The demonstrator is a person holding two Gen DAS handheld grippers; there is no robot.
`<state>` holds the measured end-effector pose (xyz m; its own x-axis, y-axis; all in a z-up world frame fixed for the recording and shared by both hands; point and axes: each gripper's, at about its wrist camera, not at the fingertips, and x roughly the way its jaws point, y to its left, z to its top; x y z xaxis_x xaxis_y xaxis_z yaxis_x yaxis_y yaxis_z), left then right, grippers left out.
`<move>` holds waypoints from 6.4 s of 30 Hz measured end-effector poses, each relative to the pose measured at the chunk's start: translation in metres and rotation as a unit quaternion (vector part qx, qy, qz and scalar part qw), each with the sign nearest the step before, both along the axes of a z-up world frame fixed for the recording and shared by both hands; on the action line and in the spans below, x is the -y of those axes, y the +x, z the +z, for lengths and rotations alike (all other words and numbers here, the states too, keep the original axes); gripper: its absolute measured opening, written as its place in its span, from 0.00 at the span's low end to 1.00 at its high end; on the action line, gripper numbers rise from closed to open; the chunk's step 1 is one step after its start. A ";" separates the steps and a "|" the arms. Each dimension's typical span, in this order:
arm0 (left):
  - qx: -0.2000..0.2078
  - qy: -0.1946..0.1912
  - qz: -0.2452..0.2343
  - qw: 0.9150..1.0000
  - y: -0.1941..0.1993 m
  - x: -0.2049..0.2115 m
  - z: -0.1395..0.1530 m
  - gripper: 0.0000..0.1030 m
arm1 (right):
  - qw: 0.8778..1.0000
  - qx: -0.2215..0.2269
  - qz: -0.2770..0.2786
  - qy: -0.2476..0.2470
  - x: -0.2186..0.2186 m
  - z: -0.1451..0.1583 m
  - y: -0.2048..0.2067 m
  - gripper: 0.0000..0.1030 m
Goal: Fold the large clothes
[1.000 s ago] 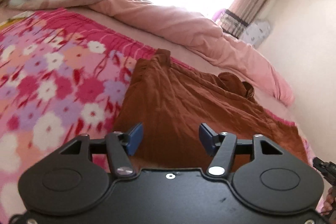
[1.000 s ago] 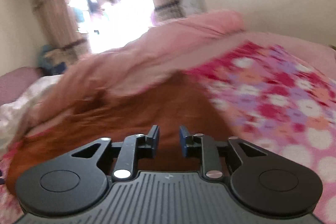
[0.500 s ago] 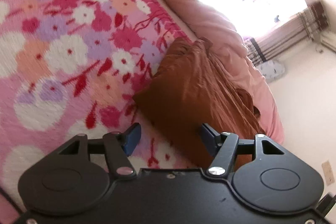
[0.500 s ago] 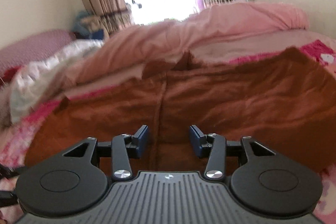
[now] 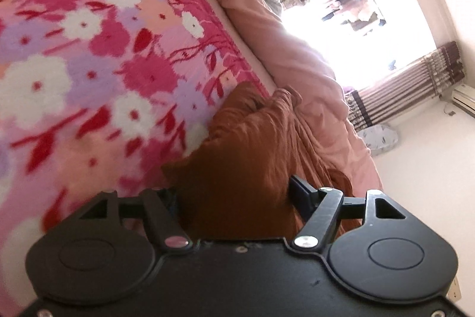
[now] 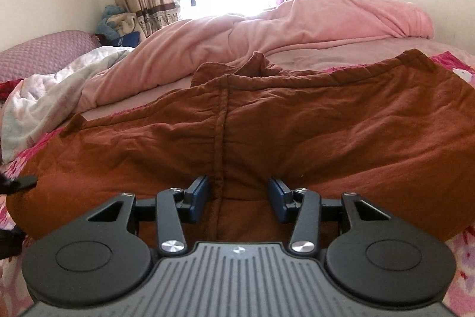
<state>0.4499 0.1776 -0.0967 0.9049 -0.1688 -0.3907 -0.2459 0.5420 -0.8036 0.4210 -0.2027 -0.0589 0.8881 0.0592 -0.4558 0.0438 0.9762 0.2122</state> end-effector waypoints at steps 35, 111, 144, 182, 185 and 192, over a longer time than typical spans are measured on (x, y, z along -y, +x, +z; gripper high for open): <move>0.199 0.027 -0.259 0.945 0.011 0.203 0.149 0.28 | 0.991 0.053 -0.111 0.056 0.146 0.032 -0.089 0.52; 0.017 0.322 -0.315 0.893 -0.048 0.282 0.059 0.67 | 0.948 0.053 -0.080 0.302 0.274 -0.009 -0.091 0.66; 0.084 0.292 -0.347 0.887 -0.025 0.339 0.091 0.69 | 0.995 0.032 -0.091 0.026 0.198 0.030 -0.083 0.21; 0.006 0.302 -0.250 0.920 -0.047 0.278 0.027 0.36 | 0.947 0.040 -0.105 0.300 0.258 -0.023 -0.081 0.19; -0.002 0.310 -0.257 0.915 -0.054 0.280 0.032 0.35 | 0.954 0.036 -0.102 0.280 0.253 -0.016 -0.083 0.24; 0.030 0.352 -0.253 0.901 -0.088 0.270 0.080 0.30 | 0.965 0.095 -0.125 0.211 0.251 0.021 -0.119 0.50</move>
<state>0.3621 -0.0923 -0.0163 0.8055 -0.2947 -0.5141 0.2078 0.9530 -0.2206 0.3022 -0.4533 -0.0380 0.9638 -0.0219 -0.2658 0.1873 0.7648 0.6164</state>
